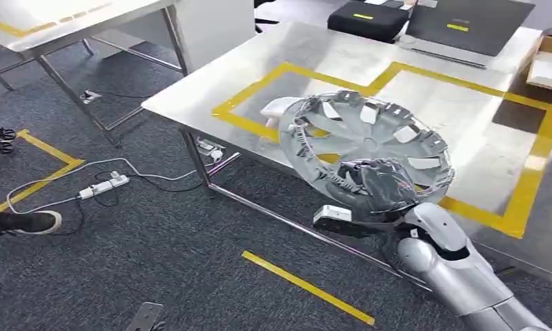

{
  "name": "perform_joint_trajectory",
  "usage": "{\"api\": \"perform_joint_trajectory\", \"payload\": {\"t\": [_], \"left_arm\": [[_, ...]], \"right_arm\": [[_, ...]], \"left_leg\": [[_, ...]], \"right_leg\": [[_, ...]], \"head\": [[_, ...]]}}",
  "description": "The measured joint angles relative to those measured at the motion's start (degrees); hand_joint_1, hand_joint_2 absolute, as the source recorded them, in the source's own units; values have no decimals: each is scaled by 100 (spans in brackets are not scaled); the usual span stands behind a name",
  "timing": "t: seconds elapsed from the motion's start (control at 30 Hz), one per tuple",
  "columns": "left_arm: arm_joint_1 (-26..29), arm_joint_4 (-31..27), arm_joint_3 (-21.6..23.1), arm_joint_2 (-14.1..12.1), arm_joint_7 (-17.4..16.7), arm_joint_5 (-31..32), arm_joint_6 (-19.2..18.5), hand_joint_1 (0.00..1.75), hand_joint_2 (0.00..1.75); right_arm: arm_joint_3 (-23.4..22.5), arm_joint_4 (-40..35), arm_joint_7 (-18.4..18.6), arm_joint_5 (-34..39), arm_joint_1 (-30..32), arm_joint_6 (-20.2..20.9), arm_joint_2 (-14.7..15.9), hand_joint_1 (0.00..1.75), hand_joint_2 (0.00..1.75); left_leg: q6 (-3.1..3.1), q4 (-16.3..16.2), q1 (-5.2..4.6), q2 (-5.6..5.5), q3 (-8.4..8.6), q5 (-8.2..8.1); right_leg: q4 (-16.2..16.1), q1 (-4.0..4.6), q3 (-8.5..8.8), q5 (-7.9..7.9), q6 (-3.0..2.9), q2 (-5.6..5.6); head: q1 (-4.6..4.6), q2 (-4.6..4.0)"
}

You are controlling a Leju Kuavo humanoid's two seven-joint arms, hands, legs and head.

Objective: Take the parts from the cabinet and place them on the table.

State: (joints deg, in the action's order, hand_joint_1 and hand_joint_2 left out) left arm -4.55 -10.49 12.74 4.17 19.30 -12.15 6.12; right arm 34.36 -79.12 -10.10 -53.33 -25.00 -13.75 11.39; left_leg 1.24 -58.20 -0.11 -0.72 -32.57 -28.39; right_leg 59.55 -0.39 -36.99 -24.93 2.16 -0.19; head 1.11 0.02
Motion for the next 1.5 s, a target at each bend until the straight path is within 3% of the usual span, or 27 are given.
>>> {"api": "perform_joint_trajectory", "payload": {"t": [0.1, 0.17, 0.2, 0.27, 0.3, 0.33, 0.37, 0.4, 0.47, 0.57, 0.63, 0.7, 0.8, 0.83, 0.87, 0.9, 0.97, 1.0, 1.03, 1.13, 1.2, 1.3, 1.33, 1.37, 1.4, 1.47, 1.5], "left_arm": [[-47, -4, 9, 31, -79, 70, -37, 0, 175], [-71, -15, 15, 33, -111, 120, -42, 0, 175], [-86, -20, 24, 33, -116, 131, -44, 0, 175], [-106, -24, 52, 35, -166, 164, -52, 0, 175], [-104, -24, 59, 39, -190, 168, -55, 0, 175], [-98, -24, 63, 42, -199, 170, -67, 0, 175], [-100, -26, 63, 39, -205, 170, -92, 0, 175], [-109, -26, 63, 39, -208, 170, -94, 0, 175], [-113, -28, 63, 39, -208, 173, -107, 0, 175], [-136, -31, 63, 39, -214, 192, -116, 0, 175], [-129, -35, 63, 42, -214, 232, -118, 0, 175], [-135, -46, 61, 50, -214, 238, -90, 0, 175], [-156, -46, 52, 63, -197, 238, -54, 0, 175], [-136, -46, 44, 63, -179, 238, -13, 0, 175], [-115, -46, 39, 68, -177, 238, 18, 0, 175], [-101, -46, 37, 72, -177, 238, 31, 0, 175], [-102, -46, 35, 81, -179, 271, 33, 0, 175], [-105, -46, 33, 76, -179, 291, 31, 0, 175], [-117, -46, 28, 74, -179, 297, 15, 0, 175], [-85, -46, 0, 74, -170, 326, -33, 0, 175], [-79, -46, -15, 68, -162, 326, -37, 0, 175], [-62, -46, -68, 68, -138, 284, -149, 0, 175], [-40, -46, -92, 70, -118, 275, -207, 0, 175], [-22, -46, -107, 70, -105, 264, -249, 0, 175], [-13, -46, -120, 68, -87, 249, -273, 0, 175], [-13, -46, -159, 59, -79, 238, -297, 0, 175], [-13, -46, -173, 55, -76, 238, -308, 0, 175]], "right_arm": [[-46, 206, -28, -61, -210, -55, -33, 175, 175], [-109, 394, -22, -79, -355, -94, -53, 175, 175], [-140, 536, -11, -87, -441, -131, -76, 175, 175], [-146, 832, 13, -129, -591, -170, -133, 175, 175], [-155, 947, 17, -164, -647, -188, -149, 175, 175], [-160, 1118, 28, -212, -700, -205, -162, 175, 175], [-173, 1273, 35, -240, -752, -223, -170, 175, 175], [-197, 1393, 35, -251, -794, -236, -184, 175, 175], [-247, 1607, 63, -300, -864, -260, -203, 175, 175], [-278, 1917, 98, -354, -960, -352, -221, 175, 175], [-356, 2068, 151, -359, -989, -374, -221, 175, 175], [-481, 2258, 179, -304, -1008, -433, -223, 175, 175], [-722, 2649, 186, -216, -944, -496, -194, 175, 175], [-802, 2745, 170, -203, -899, -520, -177, 175, 175], [-868, 2815, 162, -197, -863, -533, -168, 175, 175], [-927, 2885, 160, -190, -841, -536, -153, 175, 175], [-1040, 2968, 170, -194, -828, -542, -133, 175, 175], [-1089, 3005, 192, -214, -828, -544, -129, 175, 175], [-1137, 3047, 219, -243, -836, -544, -127, 175, 175], [-1290, 3132, 286, -306, -776, -546, -81, 175, 175], [-1366, 3158, 328, -367, -772, -571, -63, 175, 175], [-1445, 3208, 398, -455, -770, -601, -26, 175, 175], [-1473, 3237, 433, -487, -765, -605, -9, 175, 175], [-1504, 3257, 455, -509, -753, -614, 7, 175, 175], [-1543, 3274, 470, -516, -744, -621, 18, 175, 175], [-1587, 3298, 474, -536, -739, -632, 20, 175, 175], [-1615, 3311, 476, -551, -736, -636, 31, 175, 175]], "left_leg": [[-76, 23, 19, 13, -6, -11], [-145, -68, 21, 19, 0, -100], [-163, -333, 23, 24, -116, -208], [-191, -1257, 40, 25, -617, -530], [-200, -1666, 41, 25, -880, -620], [-197, -1824, 41, 25, -1035, -578], [-186, -1696, 40, 25, -1040, -376], [-166, -1344, 38, 25, -940, -65], [-105, -350, 27, 25, -592, 560], [-57, -94, -19, 24, -457, 379], [-11, -40, -11, 13, -434, 365], [38, 68, 29, 17, -314, 362], [94, 64, 30, 10, -282, 313], [97, 61, 32, 7, -269, 290], [92, 60, 34, 4, -241, 263], [82, 55, 37, 2, -204, 230], [28, 15, 49, 2, -110, 129], [-18, 6, 28, -4, -105, 88], [-48, -54, 13, -6, -126, 66], [-101, -18, 25, -1, -93, 45], [-160, -169, 34, 17, -144, -96], [-186, -1455, 38, 23, -753, -638], [-178, -1769, 38, 23, -924, -700], [-161, -1801, 37, 23, -967, -628], [-131, -1614, 32, 23, -909, -439], [-36, -675, -12, 23, -533, 135], [13, -229, -45, 24, -361, 283]], "right_leg": [[-96, 23, 24, -104, -121, 24], [-164, -27, 135, -113, -174, 23], [-167, -29, 177, -144, -224, 17], [-165, -20, 243, -196, -272, 16], [-162, -16, 272, -226, -279, 22], [-162, -13, 311, -256, -279, 30], [-161, -11, 364, -293, -273, 41], [-160, -10, 422, -332, -267, 45], [-161, -11, 528, -418, -235, 44], [-150, 3, 473, -454, -143, 57], [-202, 4, 513, -474, -78, 45], [16, -9, 391, -622, -46, 43], [1347, -24, -437, -1021, 6, 49], [1583, -29, -660, -998, 24, 47], [1509, -39, -720, -833, 40, 44], [1211, -53, -654, -568, 51, 39], [143, -90, -227, 91, 78, 11], [9, -72, -112, -10, 92, 4], [-128, -59, -15, -40, 31, 31], [-70, -36, -24, -82, -75, 40], [-97, -71, 32, -96, -147, 41], [-96, -54, 90, -141, -214, 33], [-96, -42, 108, -153, -227, 38], [-96, -31, 130, -165, -237, 47], [-96, -24, 151, -179, -236, 62], [-96, -16, 201, -205, -217, 76], [-98, -19, 212, -217, -206, 75]], "head": [[-13, 0], [-20, 0], [-57, 0], [-57, 0], [-57, 0], [-57, 0], [-57, 0], [-57, 0], [-57, 0], [-59, 0], [-68, 0], [-61, 0], [-48, 0], [-46, 0], [-48, 0], [-48, 0], [-48, 0], [-53, 0], [-41, 0], [-74, 0], [-85, 0], [-87, 0], [-92, 0], [-87, 0], [-92, 0], [-87, 0], [-92, 0]]}}
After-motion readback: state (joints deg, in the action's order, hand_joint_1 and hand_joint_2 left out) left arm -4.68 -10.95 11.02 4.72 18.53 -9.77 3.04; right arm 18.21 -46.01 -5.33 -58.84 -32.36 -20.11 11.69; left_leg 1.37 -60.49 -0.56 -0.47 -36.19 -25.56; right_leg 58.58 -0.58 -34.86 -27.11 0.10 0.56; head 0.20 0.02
